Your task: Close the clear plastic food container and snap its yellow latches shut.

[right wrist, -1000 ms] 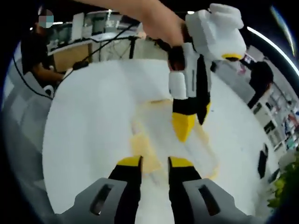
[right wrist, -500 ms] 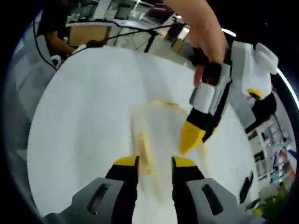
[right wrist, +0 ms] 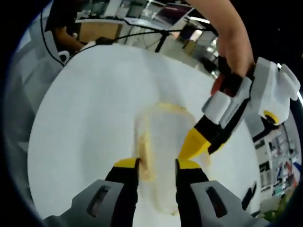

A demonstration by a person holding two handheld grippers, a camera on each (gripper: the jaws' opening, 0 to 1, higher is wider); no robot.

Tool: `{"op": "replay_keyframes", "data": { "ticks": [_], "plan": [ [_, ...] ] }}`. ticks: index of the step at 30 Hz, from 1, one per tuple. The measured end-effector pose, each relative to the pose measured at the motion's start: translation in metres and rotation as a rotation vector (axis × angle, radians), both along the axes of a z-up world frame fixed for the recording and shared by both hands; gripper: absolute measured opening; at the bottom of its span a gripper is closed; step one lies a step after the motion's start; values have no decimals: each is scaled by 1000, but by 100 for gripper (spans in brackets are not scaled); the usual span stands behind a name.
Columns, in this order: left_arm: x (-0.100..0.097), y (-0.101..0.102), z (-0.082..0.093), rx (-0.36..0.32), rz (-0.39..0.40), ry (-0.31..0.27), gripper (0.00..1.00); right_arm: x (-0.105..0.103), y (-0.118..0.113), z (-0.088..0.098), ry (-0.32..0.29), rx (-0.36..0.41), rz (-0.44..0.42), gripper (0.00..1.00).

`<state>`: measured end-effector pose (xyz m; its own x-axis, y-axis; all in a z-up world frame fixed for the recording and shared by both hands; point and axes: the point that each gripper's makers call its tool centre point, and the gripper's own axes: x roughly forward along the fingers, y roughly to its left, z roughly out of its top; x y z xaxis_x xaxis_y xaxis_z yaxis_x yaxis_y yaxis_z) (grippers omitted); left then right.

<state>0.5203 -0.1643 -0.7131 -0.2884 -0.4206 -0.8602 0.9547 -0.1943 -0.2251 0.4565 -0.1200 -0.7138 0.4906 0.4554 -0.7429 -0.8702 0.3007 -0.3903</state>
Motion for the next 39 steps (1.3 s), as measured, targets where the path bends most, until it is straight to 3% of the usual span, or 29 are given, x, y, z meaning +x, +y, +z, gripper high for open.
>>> {"op": "replay_keyframes", "data": {
  "ticks": [5,10,12,18,23,28,39],
  "plan": [
    [2,0,0,12,-3,-12,47,0,-1,-1,-42,-43,29,27],
    [-2,1,1,6,-91,-15,42,0,2,-4,-61,-57,22,27],
    [1,1,0,5,-88,-13,42,1,1,-3,-61,-55,14,27],
    [2,9,-3,-3,-85,-4,51,2,-6,-2,-33,-14,-58,28],
    [0,8,-2,-19,-102,-9,51,7,-1,-2,20,43,-78,34],
    [-6,8,-1,-18,-117,11,48,11,1,-3,29,40,-42,35],
    [-7,6,-8,3,-97,63,52,13,2,-3,56,32,-11,36]
  ]
}}
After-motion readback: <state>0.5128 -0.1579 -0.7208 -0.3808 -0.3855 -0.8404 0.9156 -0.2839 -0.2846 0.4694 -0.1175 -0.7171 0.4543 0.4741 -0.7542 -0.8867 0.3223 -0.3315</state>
